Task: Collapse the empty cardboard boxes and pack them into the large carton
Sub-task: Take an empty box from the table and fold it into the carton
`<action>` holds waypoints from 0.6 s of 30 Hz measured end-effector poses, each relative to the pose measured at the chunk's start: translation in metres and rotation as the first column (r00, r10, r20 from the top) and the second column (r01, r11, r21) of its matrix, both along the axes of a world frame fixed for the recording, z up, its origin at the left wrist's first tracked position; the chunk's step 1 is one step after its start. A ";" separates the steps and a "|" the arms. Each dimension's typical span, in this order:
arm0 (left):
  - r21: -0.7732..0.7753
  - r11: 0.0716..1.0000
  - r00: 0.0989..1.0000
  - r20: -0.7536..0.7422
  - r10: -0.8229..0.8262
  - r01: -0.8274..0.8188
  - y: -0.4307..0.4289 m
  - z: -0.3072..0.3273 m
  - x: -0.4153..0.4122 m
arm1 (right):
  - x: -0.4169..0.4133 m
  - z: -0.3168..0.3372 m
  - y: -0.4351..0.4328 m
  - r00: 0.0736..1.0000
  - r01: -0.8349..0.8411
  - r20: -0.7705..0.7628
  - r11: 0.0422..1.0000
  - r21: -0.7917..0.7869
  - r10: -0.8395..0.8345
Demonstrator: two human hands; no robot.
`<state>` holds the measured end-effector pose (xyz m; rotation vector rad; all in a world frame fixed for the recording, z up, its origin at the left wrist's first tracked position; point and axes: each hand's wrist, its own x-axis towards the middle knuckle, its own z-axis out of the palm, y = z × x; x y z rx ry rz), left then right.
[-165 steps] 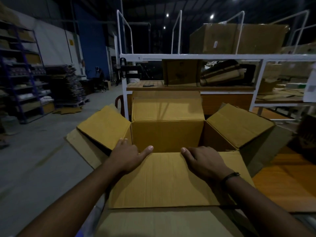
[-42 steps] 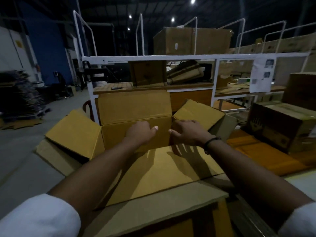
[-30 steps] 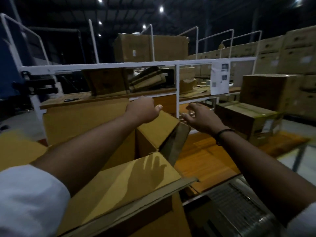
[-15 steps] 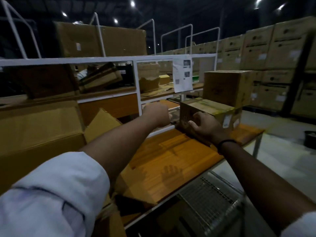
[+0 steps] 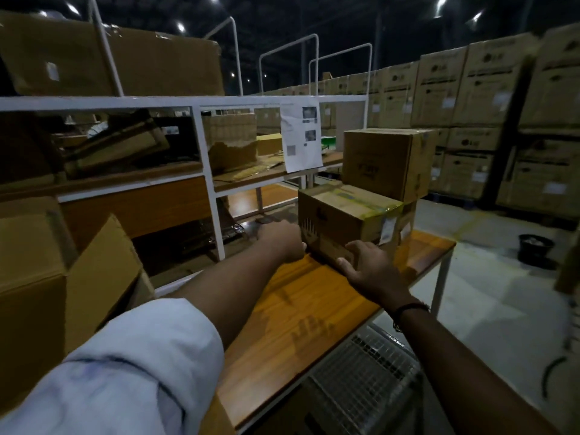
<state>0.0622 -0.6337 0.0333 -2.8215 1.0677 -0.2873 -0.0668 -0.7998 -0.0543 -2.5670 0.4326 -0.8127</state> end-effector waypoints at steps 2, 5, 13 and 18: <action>-0.016 1.000 0.999 -0.033 0.014 -0.014 -0.015 -0.007 0.016 | 0.014 -0.004 -0.013 1.000 0.010 -0.001 1.000 0.009 -0.010; -0.039 0.999 0.998 -0.053 0.021 -0.023 -0.038 -0.018 0.043 | 0.042 -0.007 -0.032 1.000 0.015 -0.014 0.999 0.032 -0.015; -0.093 0.994 0.993 -0.107 0.047 -0.057 -0.097 -0.036 0.132 | 0.153 0.003 -0.108 0.995 0.084 -0.058 0.996 -0.007 -0.084; -0.169 0.985 0.990 -0.143 0.021 -0.046 -0.126 -0.057 0.185 | 0.209 -0.003 -0.154 0.965 0.238 -0.114 0.971 0.011 -0.235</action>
